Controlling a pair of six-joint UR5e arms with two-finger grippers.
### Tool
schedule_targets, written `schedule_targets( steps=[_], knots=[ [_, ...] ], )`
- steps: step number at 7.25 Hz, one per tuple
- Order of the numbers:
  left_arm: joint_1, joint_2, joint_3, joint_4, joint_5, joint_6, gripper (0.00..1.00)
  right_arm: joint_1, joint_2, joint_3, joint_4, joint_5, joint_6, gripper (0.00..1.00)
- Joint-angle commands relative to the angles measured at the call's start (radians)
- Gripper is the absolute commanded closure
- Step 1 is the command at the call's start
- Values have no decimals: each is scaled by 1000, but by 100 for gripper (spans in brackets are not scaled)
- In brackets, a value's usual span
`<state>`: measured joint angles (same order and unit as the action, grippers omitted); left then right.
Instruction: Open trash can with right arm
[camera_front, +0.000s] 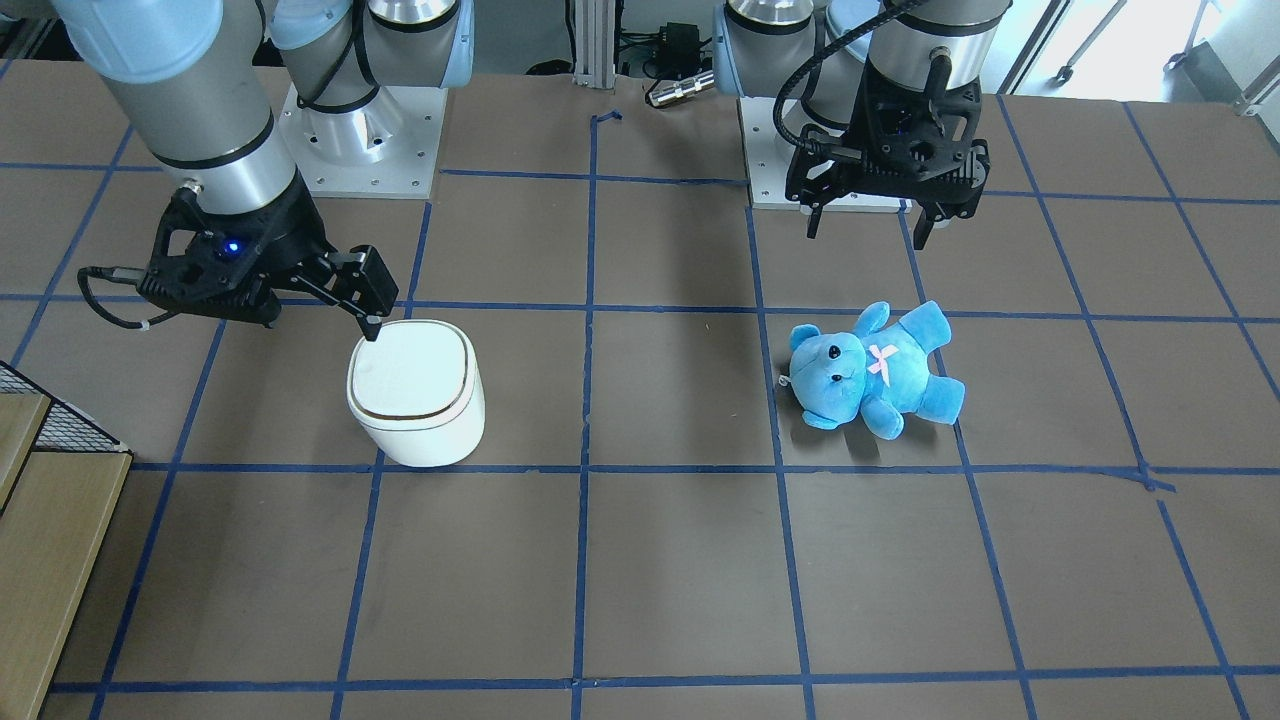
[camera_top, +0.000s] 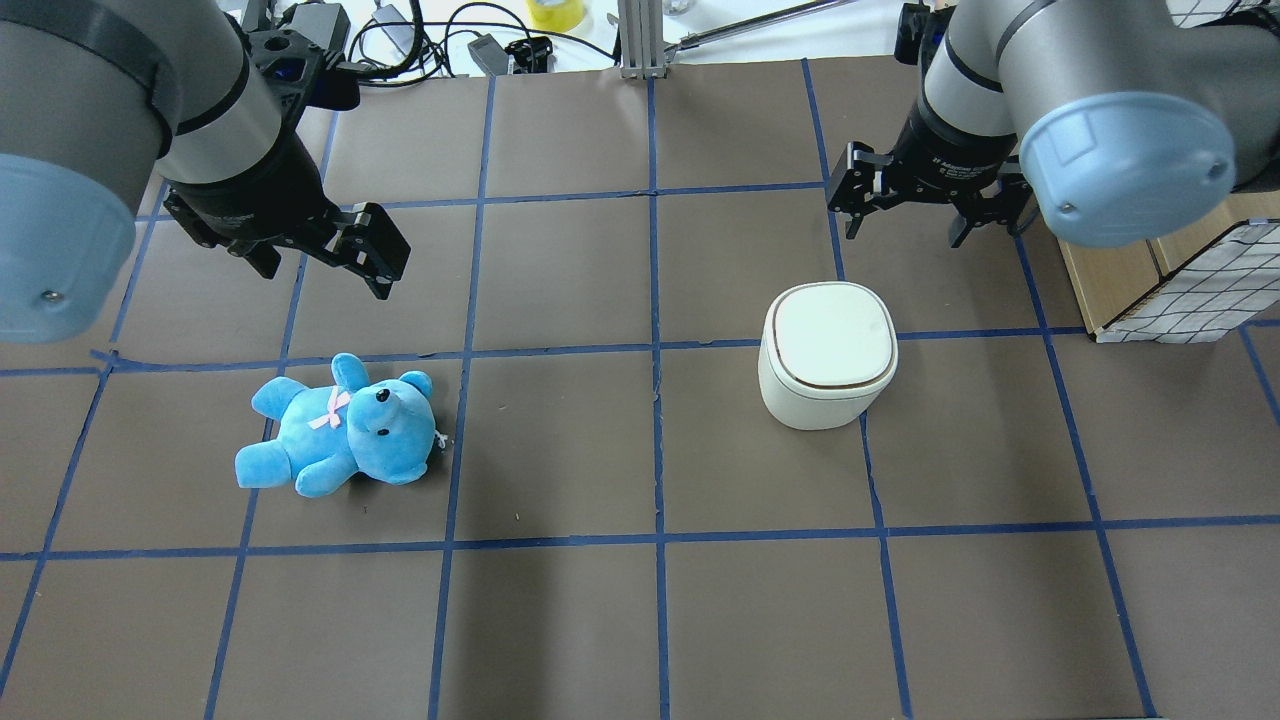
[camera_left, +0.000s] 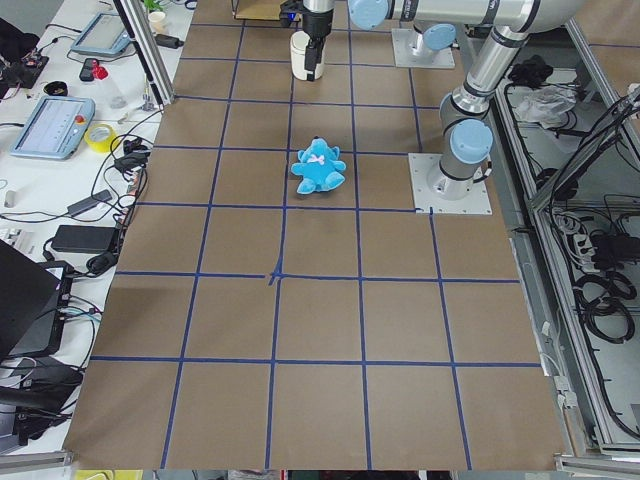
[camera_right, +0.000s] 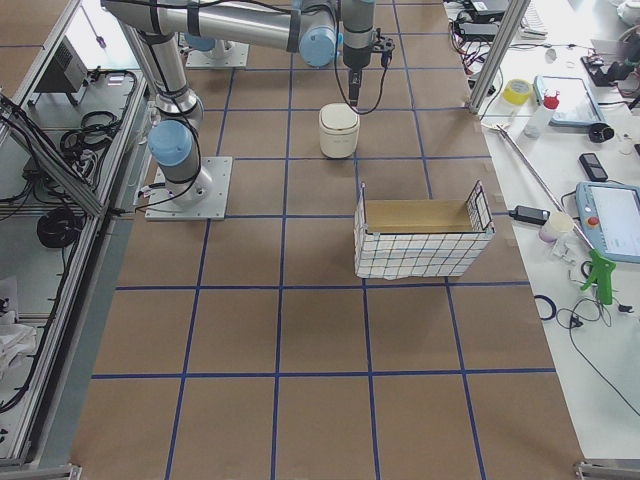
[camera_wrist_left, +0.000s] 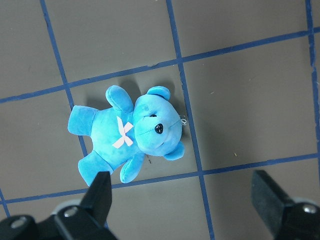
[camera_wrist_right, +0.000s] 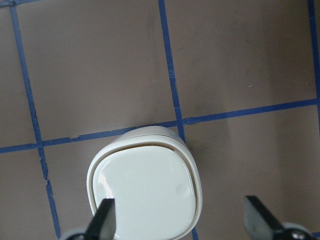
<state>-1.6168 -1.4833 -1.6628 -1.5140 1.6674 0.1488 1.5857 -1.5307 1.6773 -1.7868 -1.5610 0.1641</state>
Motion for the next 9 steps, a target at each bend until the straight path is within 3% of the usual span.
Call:
schedule_targets(
  steps=[1, 3, 9],
  knots=[
    [0, 0, 0, 0, 0, 0, 0, 0, -55, -4, 53, 1, 0, 0],
    [0, 0, 0, 0, 0, 0, 0, 0, -74, -5, 125, 1, 0, 0],
    [0, 0, 0, 0, 0, 0, 0, 0, -89, -10, 191, -2, -2, 0]
  ],
)
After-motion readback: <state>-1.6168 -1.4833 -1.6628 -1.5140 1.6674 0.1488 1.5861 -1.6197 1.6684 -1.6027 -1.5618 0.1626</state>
